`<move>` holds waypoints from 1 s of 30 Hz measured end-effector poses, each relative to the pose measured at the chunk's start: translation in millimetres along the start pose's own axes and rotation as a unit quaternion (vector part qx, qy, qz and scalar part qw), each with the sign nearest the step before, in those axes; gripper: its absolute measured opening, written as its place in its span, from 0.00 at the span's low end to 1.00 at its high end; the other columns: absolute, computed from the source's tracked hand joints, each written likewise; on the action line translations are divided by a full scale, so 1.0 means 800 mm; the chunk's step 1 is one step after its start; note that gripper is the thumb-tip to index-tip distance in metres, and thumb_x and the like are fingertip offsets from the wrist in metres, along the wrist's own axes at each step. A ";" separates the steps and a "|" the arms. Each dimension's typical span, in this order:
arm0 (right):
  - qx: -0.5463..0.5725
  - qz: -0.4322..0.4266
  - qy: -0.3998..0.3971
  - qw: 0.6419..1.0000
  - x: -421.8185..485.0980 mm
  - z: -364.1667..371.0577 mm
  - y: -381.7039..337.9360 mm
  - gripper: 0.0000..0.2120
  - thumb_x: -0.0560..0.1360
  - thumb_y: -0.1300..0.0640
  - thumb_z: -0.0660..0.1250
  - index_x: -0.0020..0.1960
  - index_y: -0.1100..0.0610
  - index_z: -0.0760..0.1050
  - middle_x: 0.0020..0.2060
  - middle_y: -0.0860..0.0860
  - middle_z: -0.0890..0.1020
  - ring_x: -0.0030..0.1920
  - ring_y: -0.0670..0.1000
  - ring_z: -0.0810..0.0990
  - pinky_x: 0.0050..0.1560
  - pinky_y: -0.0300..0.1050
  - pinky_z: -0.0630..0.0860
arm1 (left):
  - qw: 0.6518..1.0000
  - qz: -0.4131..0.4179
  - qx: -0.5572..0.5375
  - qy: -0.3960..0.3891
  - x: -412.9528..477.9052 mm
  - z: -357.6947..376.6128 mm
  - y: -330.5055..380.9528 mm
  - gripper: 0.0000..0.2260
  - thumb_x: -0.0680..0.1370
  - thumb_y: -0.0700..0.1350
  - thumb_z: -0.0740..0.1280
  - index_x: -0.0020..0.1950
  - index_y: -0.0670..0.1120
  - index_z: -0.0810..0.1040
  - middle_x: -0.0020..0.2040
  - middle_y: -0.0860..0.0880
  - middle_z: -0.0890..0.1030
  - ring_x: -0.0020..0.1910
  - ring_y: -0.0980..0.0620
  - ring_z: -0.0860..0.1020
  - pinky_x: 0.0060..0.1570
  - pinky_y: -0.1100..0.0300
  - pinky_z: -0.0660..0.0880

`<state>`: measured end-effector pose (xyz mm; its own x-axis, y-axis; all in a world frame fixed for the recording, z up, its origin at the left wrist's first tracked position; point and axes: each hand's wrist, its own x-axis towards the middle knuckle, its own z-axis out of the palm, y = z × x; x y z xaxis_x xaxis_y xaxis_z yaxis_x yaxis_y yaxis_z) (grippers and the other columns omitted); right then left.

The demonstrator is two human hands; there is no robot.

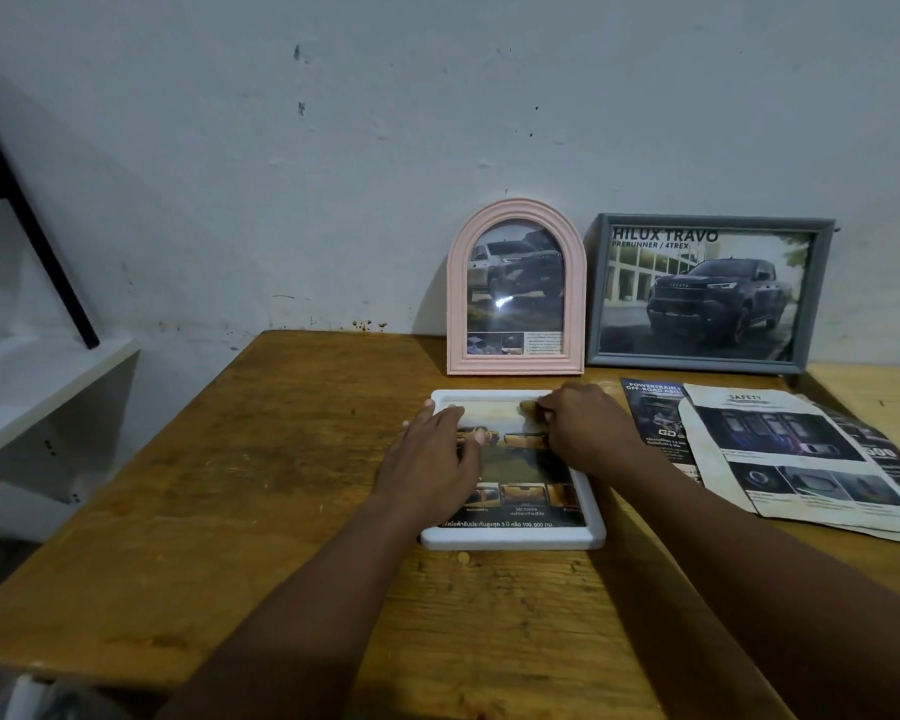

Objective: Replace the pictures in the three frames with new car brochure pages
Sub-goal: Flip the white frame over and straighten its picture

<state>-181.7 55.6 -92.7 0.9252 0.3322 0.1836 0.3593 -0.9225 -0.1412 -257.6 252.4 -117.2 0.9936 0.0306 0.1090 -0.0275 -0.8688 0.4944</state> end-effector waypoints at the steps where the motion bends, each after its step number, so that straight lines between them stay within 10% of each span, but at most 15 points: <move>1: 0.001 0.000 0.002 1.000 -0.006 0.000 -0.001 0.11 0.77 0.56 0.62 0.55 0.54 0.81 0.51 0.54 0.79 0.53 0.55 0.75 0.48 0.53 0.78 | 1.000 0.000 0.001 0.002 0.000 0.000 0.001 0.25 0.86 0.58 0.54 0.81 0.49 0.62 0.82 0.46 0.61 0.82 0.49 0.52 0.79 0.50 0.50; 30: 0.004 -0.083 0.132 0.988 -0.193 -0.005 -0.091 0.14 0.73 0.53 0.73 0.58 0.50 0.81 0.52 0.48 0.85 0.49 0.51 0.75 0.45 0.47 0.76 | 0.996 -0.046 -0.052 0.053 0.003 0.004 -0.002 0.22 0.86 0.56 0.51 0.77 0.50 0.69 0.74 0.44 0.73 0.75 0.40 0.67 0.70 0.40 0.69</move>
<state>-351.2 70.5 -107.0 0.7893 0.4151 0.4525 0.5052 -0.8578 -0.0944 -254.4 252.5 -120.5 0.9753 0.1650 0.1470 0.0467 -0.8040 0.5928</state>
